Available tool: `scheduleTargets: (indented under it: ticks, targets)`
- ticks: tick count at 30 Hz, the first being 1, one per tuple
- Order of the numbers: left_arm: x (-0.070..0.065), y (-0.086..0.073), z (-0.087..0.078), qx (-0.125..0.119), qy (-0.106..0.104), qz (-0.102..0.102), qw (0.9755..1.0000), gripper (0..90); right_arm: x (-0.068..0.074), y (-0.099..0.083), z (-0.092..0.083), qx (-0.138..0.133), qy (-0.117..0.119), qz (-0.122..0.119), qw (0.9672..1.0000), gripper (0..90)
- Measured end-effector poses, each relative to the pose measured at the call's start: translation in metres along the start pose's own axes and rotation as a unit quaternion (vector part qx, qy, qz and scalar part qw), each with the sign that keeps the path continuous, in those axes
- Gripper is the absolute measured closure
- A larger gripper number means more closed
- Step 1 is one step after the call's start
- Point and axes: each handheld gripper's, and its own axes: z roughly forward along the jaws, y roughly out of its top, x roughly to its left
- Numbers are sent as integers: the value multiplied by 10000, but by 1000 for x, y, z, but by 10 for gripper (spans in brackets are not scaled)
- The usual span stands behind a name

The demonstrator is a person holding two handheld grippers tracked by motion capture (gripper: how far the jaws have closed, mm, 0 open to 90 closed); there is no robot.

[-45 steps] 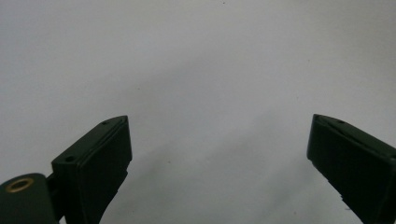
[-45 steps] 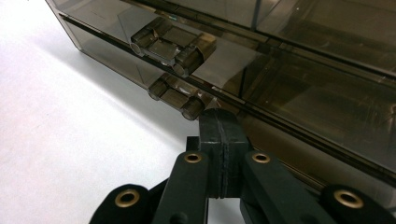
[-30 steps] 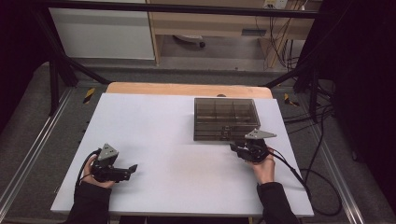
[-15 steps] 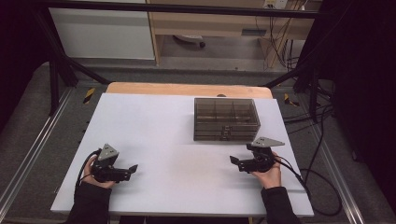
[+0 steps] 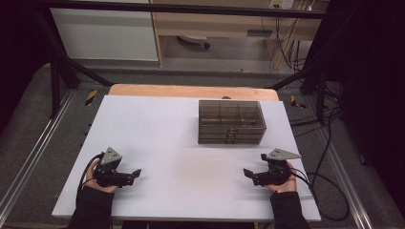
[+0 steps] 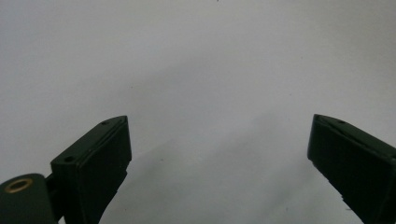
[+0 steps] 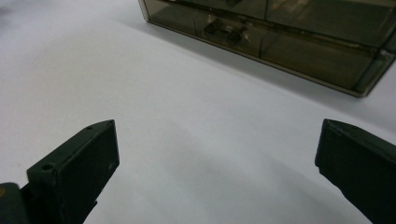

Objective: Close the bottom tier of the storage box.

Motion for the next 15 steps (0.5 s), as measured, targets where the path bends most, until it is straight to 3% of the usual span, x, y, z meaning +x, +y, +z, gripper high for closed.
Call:
scheduleTargets:
  ticks: [11,15]
  targets:
    - [-1,1,-1,-34,4,24,10000,62,-7,-7,-7,-83,40,54,9999,2]
    - [-1,1,-2,-43,9,48,10000,62,-7,-8,-5,4,69,53,10000,2]
